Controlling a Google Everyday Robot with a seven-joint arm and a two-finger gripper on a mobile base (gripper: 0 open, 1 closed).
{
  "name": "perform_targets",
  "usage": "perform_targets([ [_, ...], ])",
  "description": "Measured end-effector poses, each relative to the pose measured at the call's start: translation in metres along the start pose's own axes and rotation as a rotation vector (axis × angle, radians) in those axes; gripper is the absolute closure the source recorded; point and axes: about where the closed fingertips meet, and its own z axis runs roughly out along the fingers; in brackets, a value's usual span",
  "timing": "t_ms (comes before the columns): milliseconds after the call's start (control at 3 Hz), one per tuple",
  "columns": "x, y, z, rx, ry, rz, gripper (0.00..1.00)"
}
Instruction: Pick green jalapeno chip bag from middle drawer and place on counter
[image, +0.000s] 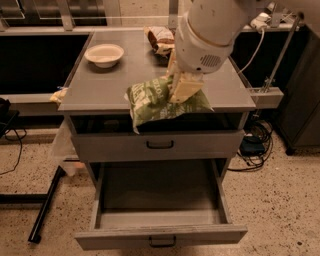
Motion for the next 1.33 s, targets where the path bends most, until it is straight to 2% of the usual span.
perform_targets([
  [333,0.012,-0.016,0.015,0.037,0.007,-0.007,1.0],
  [667,0.03,-0.059,0.04,0.085,0.031,-0.039,1.0],
  [1000,0.055,-0.112,0.067,0.123,0.045,-0.06,1.0],
  [1333,0.086,-0.155,0.089,0.182,0.023,-0.003,1.0],
])
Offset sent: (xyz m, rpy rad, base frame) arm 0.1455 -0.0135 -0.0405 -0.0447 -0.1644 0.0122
